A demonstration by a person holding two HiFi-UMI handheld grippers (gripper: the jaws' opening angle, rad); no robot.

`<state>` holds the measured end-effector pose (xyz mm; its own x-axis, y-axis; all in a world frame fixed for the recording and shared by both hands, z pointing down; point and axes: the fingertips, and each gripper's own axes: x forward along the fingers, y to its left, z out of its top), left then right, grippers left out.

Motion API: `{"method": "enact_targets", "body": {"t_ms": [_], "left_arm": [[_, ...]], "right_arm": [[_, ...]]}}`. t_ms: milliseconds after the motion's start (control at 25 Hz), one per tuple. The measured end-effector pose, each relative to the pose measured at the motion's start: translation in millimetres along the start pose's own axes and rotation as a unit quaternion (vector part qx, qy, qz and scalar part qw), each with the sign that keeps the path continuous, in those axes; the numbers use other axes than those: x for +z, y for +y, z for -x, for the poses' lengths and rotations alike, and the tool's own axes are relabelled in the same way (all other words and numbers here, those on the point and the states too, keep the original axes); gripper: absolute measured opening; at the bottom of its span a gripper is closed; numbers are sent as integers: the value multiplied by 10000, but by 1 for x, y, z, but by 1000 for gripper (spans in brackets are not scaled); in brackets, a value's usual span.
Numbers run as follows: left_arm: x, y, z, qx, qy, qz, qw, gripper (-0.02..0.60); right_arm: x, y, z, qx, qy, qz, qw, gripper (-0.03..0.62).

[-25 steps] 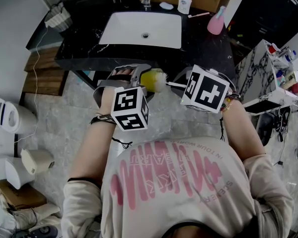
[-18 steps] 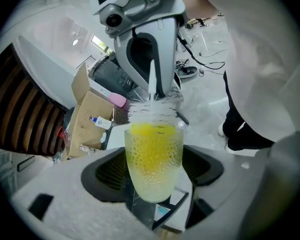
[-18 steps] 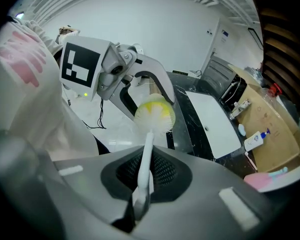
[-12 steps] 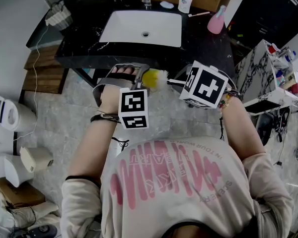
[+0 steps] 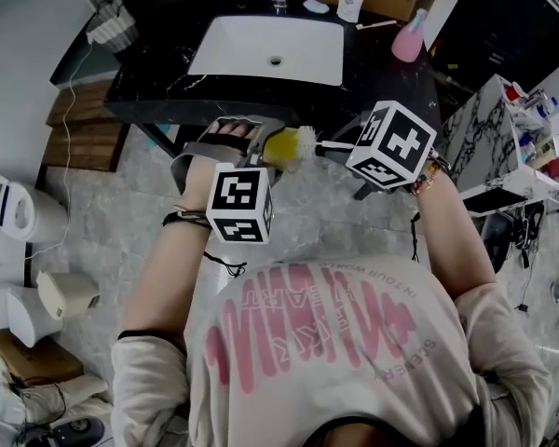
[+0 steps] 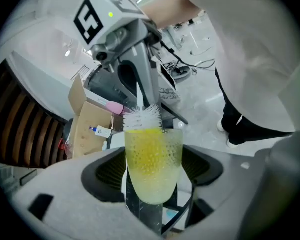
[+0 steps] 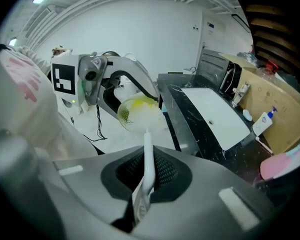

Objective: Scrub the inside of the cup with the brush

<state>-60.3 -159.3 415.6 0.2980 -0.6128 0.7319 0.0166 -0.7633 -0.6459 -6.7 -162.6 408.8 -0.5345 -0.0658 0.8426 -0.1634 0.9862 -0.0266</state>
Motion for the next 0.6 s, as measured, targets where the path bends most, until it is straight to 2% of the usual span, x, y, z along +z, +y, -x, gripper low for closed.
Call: {"method": "enact_targets", "body": {"t_ms": [120,280,360,600], "left_arm": [[2,4,7,34,-303,235,9993,350],[9,12,16,153,-649,532,9964,348],[11,15,19,168,-792,654,9946,348],[13,21,20,339,-832,686,9936,348]], "right_arm": [[-1,0,0,167,-197,-202,9995,12],[-6,-7,-1,110,-226,-363,9990,14],[-4,-4,1,255,-348,-438,9981,14],[-5,-4,0,322,-388,-516,9974,12]]}}
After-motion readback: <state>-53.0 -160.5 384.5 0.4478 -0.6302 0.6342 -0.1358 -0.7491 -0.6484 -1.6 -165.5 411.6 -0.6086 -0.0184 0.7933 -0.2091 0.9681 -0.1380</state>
